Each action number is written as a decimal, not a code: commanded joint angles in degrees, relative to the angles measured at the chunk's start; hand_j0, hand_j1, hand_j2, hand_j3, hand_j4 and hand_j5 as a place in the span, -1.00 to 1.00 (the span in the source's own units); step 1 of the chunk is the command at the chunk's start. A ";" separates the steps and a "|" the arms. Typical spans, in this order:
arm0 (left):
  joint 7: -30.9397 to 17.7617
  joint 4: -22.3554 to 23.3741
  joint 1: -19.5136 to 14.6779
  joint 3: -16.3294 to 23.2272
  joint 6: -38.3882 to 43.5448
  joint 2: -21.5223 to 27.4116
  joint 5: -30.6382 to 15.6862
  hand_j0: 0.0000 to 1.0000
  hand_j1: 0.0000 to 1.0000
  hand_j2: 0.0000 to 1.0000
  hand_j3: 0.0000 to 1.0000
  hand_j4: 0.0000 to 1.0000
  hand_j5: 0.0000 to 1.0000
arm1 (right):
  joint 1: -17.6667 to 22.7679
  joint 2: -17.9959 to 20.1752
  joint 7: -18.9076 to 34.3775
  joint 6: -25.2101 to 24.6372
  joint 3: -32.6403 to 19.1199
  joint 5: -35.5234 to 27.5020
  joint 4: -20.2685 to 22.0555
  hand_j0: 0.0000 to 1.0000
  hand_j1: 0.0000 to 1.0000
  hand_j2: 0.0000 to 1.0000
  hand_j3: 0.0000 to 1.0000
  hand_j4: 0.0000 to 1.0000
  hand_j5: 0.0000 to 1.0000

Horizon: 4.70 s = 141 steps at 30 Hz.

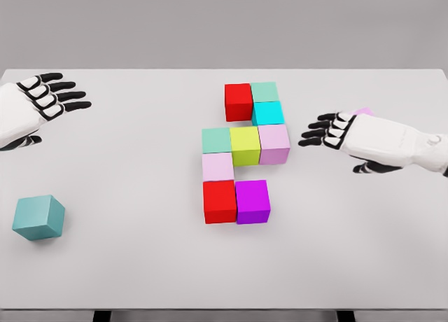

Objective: Assemble the squares on the desktop into the number 2

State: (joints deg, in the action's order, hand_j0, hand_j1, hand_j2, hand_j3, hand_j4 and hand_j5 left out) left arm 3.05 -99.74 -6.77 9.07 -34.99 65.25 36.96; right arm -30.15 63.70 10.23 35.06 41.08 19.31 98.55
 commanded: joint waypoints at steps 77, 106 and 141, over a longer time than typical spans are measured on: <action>-0.50 -3.09 6.86 18.27 -0.01 21.76 -3.56 1.00 1.00 1.00 1.00 1.00 1.00 | -29.71 -19.66 15.87 -0.06 23.96 7.76 -43.53 0.91 0.91 0.91 0.91 0.91 0.91; -0.85 -1.07 7.38 19.41 -0.01 19.12 -2.51 1.00 1.00 1.00 1.00 1.00 1.00 | -29.88 -7.28 16.05 -0.06 22.81 6.44 -24.74 0.21 0.21 0.21 0.21 0.21 0.21; -0.85 0.08 7.56 19.67 -0.01 18.42 -0.84 0.05 0.05 0.05 0.05 0.05 0.05 | -26.81 -2.79 15.78 -0.06 30.28 1.17 2.70 0.18 0.18 0.18 0.18 0.18 0.18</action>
State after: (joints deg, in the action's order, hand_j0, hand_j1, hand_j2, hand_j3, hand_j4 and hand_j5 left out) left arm 2.17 -99.60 0.78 28.66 -34.97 83.63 36.58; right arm -56.95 61.85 25.96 35.10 71.07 20.82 101.23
